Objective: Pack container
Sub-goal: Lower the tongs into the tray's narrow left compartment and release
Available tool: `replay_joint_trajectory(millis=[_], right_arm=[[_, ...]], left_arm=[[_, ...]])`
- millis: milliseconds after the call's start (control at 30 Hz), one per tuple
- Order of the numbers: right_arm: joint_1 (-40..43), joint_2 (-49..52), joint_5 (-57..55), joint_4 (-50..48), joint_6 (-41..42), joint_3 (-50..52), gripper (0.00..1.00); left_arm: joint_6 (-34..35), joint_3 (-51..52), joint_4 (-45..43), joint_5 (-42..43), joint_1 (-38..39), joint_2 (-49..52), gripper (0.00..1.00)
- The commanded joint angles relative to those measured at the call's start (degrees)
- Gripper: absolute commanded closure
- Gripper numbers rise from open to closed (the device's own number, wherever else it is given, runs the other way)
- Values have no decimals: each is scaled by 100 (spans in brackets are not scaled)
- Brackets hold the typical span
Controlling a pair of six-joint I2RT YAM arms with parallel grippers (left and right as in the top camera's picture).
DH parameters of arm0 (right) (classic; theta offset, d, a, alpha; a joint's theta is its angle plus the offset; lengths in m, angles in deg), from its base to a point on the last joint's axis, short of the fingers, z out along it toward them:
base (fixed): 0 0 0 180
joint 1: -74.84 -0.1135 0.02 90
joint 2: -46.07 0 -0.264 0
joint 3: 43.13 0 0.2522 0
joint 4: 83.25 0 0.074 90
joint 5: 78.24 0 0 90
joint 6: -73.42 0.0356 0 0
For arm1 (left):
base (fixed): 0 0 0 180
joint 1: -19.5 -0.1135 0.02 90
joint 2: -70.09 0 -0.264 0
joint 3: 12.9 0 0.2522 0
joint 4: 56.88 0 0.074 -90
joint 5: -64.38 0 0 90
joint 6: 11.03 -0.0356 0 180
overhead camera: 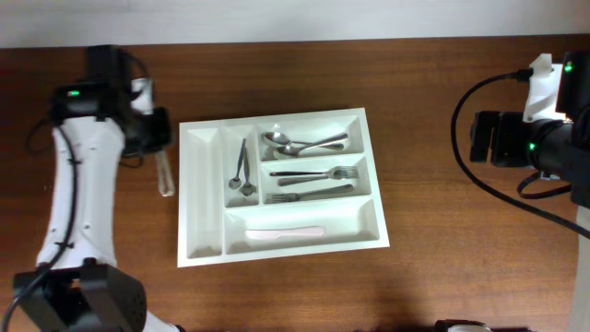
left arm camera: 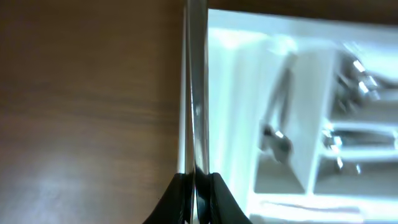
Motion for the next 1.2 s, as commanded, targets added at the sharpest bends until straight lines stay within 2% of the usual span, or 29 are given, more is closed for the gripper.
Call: replay_joint_trajectory(millis=[0,167,600,767,900,1167], right_arm=[[48,9,-9,-20,70,20,1],[48,9,-7,-20,70,20,1],[48,9,-9,-20,70,20,1],[48,9,-9,-20,70,20,1],[48,9,-9,-20,70,20,1],[48,9,-9,-20,70,20,1]], left_arm=[[-678,111,24,26,468,26,98],[-678,492,-219,-404,776,57,98],[-621,1899,-1051,-354,765,72,98],[-195,2216,-1447,-358,765,74,98],[-114,2415,-1700,-356,765,105,98],[-90,2614,-2017,-356,765,262,89]])
